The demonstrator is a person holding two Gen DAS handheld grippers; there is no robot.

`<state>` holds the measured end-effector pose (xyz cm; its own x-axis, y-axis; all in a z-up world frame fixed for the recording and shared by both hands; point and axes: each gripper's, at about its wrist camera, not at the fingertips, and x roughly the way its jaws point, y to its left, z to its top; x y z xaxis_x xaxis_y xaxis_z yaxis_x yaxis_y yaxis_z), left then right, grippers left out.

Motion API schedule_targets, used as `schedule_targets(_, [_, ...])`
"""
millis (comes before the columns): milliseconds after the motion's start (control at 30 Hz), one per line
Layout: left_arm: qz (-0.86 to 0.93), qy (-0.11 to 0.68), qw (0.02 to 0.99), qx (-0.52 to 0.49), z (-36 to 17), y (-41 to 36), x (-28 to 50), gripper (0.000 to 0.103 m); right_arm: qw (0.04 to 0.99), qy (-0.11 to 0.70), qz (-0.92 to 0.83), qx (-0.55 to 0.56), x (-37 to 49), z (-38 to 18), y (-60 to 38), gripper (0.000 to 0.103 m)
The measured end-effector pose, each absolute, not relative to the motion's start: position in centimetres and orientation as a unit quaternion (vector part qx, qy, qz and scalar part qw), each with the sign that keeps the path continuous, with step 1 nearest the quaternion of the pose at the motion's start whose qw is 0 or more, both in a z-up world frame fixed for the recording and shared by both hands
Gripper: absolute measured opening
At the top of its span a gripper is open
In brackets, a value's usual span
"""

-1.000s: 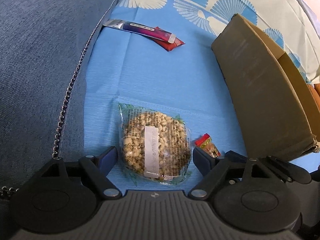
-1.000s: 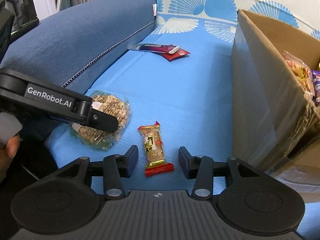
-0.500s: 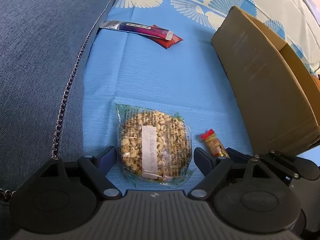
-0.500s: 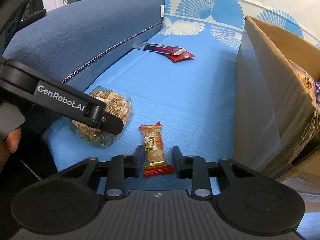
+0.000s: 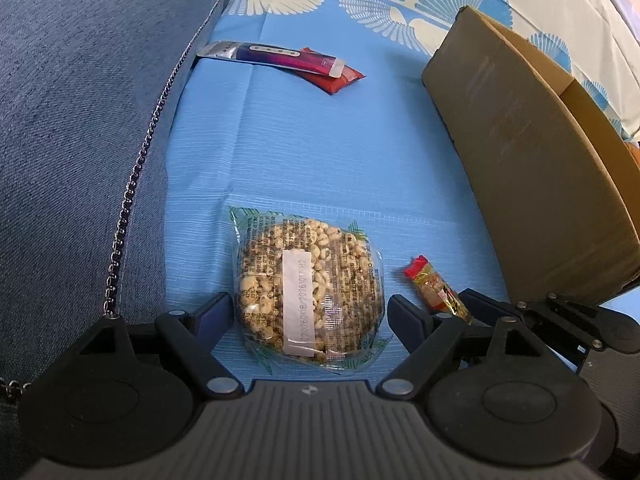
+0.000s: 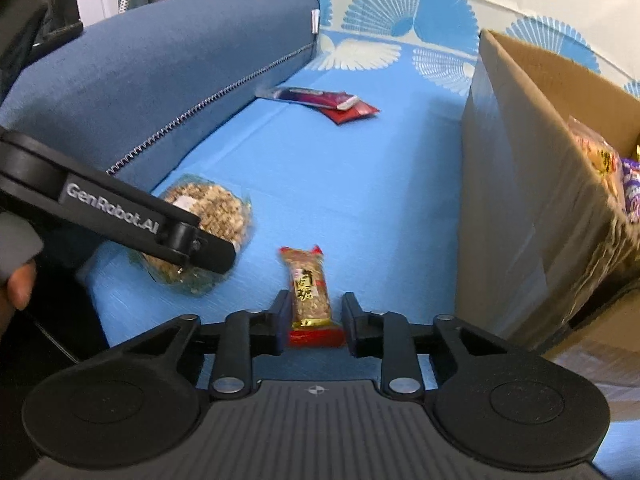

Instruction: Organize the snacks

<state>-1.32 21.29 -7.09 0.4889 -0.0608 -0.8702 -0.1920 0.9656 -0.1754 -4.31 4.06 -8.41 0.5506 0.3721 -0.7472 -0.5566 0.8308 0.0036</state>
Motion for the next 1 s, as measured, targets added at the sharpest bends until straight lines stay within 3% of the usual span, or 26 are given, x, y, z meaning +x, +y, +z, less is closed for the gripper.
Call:
schedule_targets(333, [0.044,0.501,0.856,-0.115,-7.0,21.0,-1.3,0.083,0.875,0.372,0.276,-0.142,-4.9,-8.4,4.7,0.019])
schedule_targets(1000, [0.042,0.479,0.867,-0.134,-6.9,21.2,-2.5,0.081,0.897,0.332,0.272,-0.107,-5.0,-6.4,3.4,0.019])
